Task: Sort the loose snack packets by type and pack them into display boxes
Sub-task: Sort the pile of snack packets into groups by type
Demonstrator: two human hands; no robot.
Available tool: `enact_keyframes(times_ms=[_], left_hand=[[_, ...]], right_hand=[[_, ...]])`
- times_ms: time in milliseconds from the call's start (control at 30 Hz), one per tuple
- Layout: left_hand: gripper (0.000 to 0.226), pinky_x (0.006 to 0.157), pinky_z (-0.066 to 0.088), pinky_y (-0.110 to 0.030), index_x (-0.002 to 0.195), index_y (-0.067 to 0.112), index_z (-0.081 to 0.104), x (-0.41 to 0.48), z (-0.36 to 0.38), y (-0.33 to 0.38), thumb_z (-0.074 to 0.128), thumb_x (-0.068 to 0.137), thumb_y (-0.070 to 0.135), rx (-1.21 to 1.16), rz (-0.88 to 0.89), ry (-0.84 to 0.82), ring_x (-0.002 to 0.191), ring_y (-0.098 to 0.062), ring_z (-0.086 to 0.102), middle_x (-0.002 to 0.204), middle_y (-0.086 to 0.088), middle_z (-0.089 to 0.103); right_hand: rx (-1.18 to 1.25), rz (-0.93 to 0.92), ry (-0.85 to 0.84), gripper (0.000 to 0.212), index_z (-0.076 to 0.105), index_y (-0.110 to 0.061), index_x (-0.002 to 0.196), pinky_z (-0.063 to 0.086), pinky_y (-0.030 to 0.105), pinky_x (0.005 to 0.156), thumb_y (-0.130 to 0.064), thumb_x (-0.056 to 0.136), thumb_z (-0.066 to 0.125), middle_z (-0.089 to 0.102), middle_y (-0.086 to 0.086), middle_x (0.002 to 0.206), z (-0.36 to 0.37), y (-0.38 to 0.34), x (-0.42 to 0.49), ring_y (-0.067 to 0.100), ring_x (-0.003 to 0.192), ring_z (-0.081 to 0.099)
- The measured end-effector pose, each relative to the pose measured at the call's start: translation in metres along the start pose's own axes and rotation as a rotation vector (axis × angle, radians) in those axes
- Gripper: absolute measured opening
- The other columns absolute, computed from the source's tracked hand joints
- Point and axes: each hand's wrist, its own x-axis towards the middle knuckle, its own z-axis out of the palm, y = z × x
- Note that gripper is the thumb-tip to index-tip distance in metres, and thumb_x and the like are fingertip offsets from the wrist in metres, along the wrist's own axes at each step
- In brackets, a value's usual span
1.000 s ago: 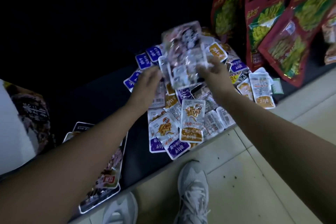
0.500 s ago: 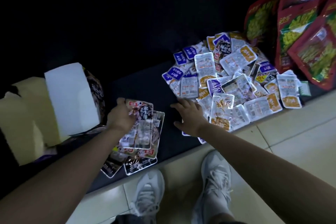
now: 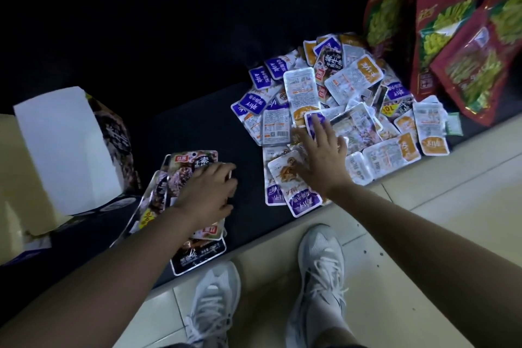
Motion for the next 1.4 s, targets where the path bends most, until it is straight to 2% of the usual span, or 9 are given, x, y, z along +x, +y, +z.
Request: enact_keyframes(times_ms=[233, 400, 567, 733, 933, 1000, 1100, 1233, 1400], left_hand=[[0.015, 0.083, 0.045, -0.042, 0.081, 0.011, 0.064, 0.02, -0.006, -0.001, 0.071, 0.077, 0.023, -0.013, -0.148, 0.253, 0.101, -0.031, 0.053, 0.105, -0.011, 0.054], [0.02, 0.084, 0.045, -0.041, 0.099, 0.013, 0.06, 0.079, -0.033, 0.048, 0.061, 0.086, 0.027, -0.194, -0.068, 0.495, 0.102, -0.025, 0.049, 0.107, -0.007, 0.051], [0.057, 0.112, 0.022, -0.044, 0.142, 0.027, 0.041, 0.13, -0.043, 0.09, 0.057, 0.09, 0.044, -0.282, 0.074, 0.237, 0.142, -0.024, 0.018, 0.155, -0.001, 0.021], [0.073, 0.118, 0.002, -0.043, 0.152, 0.029, 0.017, 0.14, -0.032, 0.098, 0.055, 0.092, 0.045, -0.228, 0.0, 0.102, 0.148, -0.021, -0.008, 0.161, 0.003, -0.005], [0.062, 0.117, 0.009, -0.044, 0.15, 0.028, 0.027, 0.139, -0.036, 0.093, 0.055, 0.095, 0.034, -0.315, 0.002, 0.125, 0.147, -0.021, -0.001, 0.161, 0.003, 0.002], [0.046, 0.114, 0.02, -0.041, 0.14, 0.022, 0.046, 0.14, -0.04, 0.093, 0.053, 0.096, 0.032, -0.473, -0.012, 0.192, 0.143, -0.024, 0.014, 0.155, -0.002, 0.021], [0.042, 0.094, 0.043, -0.037, 0.106, 0.012, 0.068, 0.141, -0.05, 0.088, 0.042, 0.095, 0.043, -0.81, -0.121, 0.351, 0.113, -0.028, 0.049, 0.116, -0.009, 0.056], [0.055, 0.059, 0.044, -0.028, 0.09, 0.013, 0.063, 0.131, -0.08, 0.081, 0.031, 0.098, 0.057, -1.601, -0.536, 0.299, 0.064, -0.02, 0.059, 0.08, -0.011, 0.069], [0.094, 0.068, 0.055, -0.031, 0.125, 0.008, 0.057, 0.092, -0.101, 0.048, 0.025, 0.079, 0.084, -1.828, -0.569, -0.042, 0.092, -0.032, 0.07, 0.105, -0.02, 0.071]], right_hand=[[0.111, 0.138, -0.043, 0.089, 0.005, -0.02, 0.155, -0.002, 0.052, 0.116, -0.061, 0.089, 0.048, -0.009, 0.011, 0.161, 0.003, 0.033, 0.004, 0.031, 0.147, -0.014], [0.245, 0.092, 0.231, 0.063, 0.033, -0.012, 0.146, 0.019, 0.05, 0.114, -0.026, 0.089, 0.057, 0.027, 0.01, 0.155, -0.011, 0.06, 0.004, 0.027, 0.143, 0.024], [0.152, 0.448, 0.223, 0.071, 0.028, -0.008, 0.146, 0.024, 0.053, 0.106, -0.027, 0.087, 0.063, 0.035, 0.021, 0.142, -0.017, 0.096, 0.016, 0.038, 0.132, 0.032], [0.236, 0.35, 0.299, 0.083, 0.045, -0.007, 0.137, 0.036, 0.044, 0.09, -0.034, 0.069, 0.084, 0.048, 0.023, 0.123, -0.025, 0.116, 0.025, 0.038, 0.113, 0.044], [0.46, 0.314, 0.372, 0.02, 0.057, -0.014, 0.092, 0.043, 0.036, 0.069, -0.018, 0.08, 0.073, 0.06, 0.006, 0.093, -0.041, 0.111, 0.042, 0.027, 0.086, 0.056], [0.532, 0.231, 0.386, 0.01, 0.057, -0.017, 0.085, 0.041, 0.031, 0.065, -0.019, 0.087, 0.067, 0.061, 0.002, 0.084, -0.05, 0.102, 0.047, 0.02, 0.079, 0.058], [0.702, 0.112, 0.357, 0.008, 0.052, -0.015, 0.09, 0.038, 0.02, 0.056, -0.015, 0.093, 0.06, 0.056, -0.008, 0.074, -0.063, 0.083, 0.045, 0.001, 0.062, 0.051], [0.892, -0.051, 0.313, 0.007, 0.051, -0.011, 0.094, 0.042, 0.02, 0.058, -0.01, 0.095, 0.057, 0.054, -0.005, 0.078, -0.076, 0.054, 0.038, 0.007, 0.064, 0.05], [0.993, -0.173, 0.264, 0.007, 0.052, -0.009, 0.092, 0.047, 0.018, 0.066, -0.005, 0.093, 0.058, 0.061, 0.007, 0.087, -0.09, 0.006, 0.027, 0.017, 0.078, 0.058]])
